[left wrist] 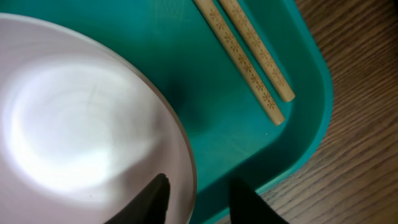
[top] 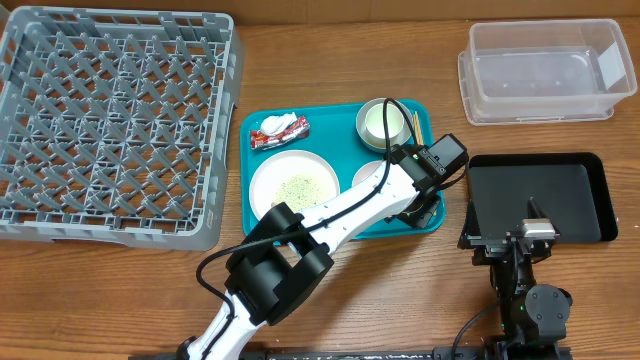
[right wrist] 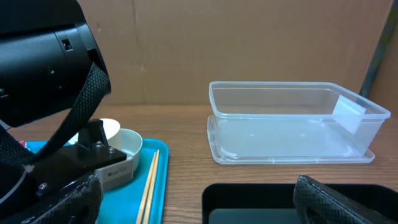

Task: Sort waste into correct bins and load items into the dishwasher
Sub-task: 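Lower the left gripper onto the small pink bowl rim and grasp it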

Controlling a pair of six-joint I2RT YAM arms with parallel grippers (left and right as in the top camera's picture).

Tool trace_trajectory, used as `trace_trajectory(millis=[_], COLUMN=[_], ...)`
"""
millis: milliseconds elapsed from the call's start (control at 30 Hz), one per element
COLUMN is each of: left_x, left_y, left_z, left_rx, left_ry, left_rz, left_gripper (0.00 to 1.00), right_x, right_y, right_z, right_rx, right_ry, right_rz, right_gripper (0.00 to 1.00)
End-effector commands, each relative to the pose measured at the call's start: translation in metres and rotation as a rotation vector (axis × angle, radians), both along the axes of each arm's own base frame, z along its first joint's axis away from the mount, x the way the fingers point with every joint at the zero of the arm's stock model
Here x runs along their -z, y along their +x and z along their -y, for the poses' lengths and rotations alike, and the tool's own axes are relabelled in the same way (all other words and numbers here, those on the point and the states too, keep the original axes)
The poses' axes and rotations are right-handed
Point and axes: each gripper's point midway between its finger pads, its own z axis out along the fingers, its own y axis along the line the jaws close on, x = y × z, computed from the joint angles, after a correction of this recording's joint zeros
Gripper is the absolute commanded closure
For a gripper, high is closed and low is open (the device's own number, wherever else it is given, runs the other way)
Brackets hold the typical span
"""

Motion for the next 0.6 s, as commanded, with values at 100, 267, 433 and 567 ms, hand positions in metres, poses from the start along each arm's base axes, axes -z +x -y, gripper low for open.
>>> trace_trajectory(millis=[100, 267, 433, 567], left_x=[0.011, 0.02, 0.0, -0.043], left_y=[0.003, 0.002, 0.003, 0.003], left_z=[0.002, 0.0, 0.007, 0.019], left_rx=[-0.02, -0.019, -0.016, -0.008], left_ry=[0.014, 0.032, -0.003, -0.068], left_rz=[0.001, -0.013, -0.012, -0.012], left_gripper=[0.78, 0.96, 0.96, 0.96], right_x=[0.001, 0.001, 0.001, 0.001], right_y=[0.0, 0.0, 0.0, 0.0], right_z=[-0.003, -0.003, -0.003, -0.003], right_rx=[-0.012, -0.012, -0.012, -0.012], right_ry=[-0.003, -0.003, -0.003, -0.003], right_rz=[0.005, 0.005, 0.005, 0.005], right_gripper=[0.0, 0.0, 0.0, 0.0])
